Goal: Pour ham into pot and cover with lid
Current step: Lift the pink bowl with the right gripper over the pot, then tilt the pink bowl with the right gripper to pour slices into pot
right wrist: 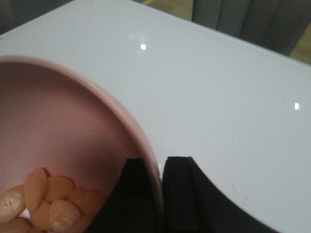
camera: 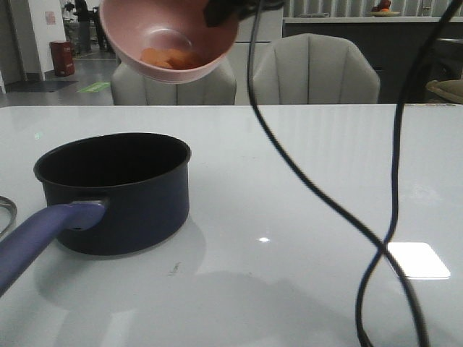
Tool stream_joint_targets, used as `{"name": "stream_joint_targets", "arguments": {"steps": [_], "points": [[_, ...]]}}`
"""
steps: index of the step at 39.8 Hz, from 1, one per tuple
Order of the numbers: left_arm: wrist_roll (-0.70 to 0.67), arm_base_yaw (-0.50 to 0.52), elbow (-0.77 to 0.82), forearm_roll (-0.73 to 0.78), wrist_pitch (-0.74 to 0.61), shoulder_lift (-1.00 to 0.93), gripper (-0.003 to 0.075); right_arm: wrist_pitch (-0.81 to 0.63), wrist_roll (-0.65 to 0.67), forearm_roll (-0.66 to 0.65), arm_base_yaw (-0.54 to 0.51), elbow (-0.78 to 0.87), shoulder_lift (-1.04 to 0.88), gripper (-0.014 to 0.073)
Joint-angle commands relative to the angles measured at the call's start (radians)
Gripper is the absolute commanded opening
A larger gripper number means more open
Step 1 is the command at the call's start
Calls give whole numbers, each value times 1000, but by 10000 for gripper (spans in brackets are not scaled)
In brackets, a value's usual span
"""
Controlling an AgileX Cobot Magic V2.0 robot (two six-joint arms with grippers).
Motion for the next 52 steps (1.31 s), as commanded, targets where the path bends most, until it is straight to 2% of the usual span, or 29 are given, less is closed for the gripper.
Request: {"name": "stream_joint_targets", "arguments": {"steps": [1,7,14,18,24,27,32,36,40,49,52], "points": [[2,-9,-27,-4,-70,11,512,-270,-7,-138,25,-31,-4,137],[2,-9,-27,-4,-70,11,512,-491,-26,-215,31,-31,77,137],[2,-9,-27,-4,-70,11,512,-743,-198,-216,35,-30,156,137],[2,-9,-27,-4,-70,11,512,-923,-277,-163,35,-6,190,137],[2,-9,-27,-4,-70,11,512,-1230,-435,-19,37,77,218,137],[2,-9,-27,-4,-70,11,512,-1311,-506,-13,38,108,228,137],[2,-9,-27,-4,-70,11,512,-1321,-654,-19,52,118,255,137],[2,-9,-27,-4,-70,11,512,-1317,-879,-19,66,117,282,137],[2,-9,-27,-4,-70,11,512,-1313,-1029,-23,70,117,300,137],[2,-9,-27,-4,-70,11,512,-1323,-1060,-26,70,117,302,137],[2,-9,-27,-4,-70,11,512,-1323,-1011,-15,70,117,302,137]]}}
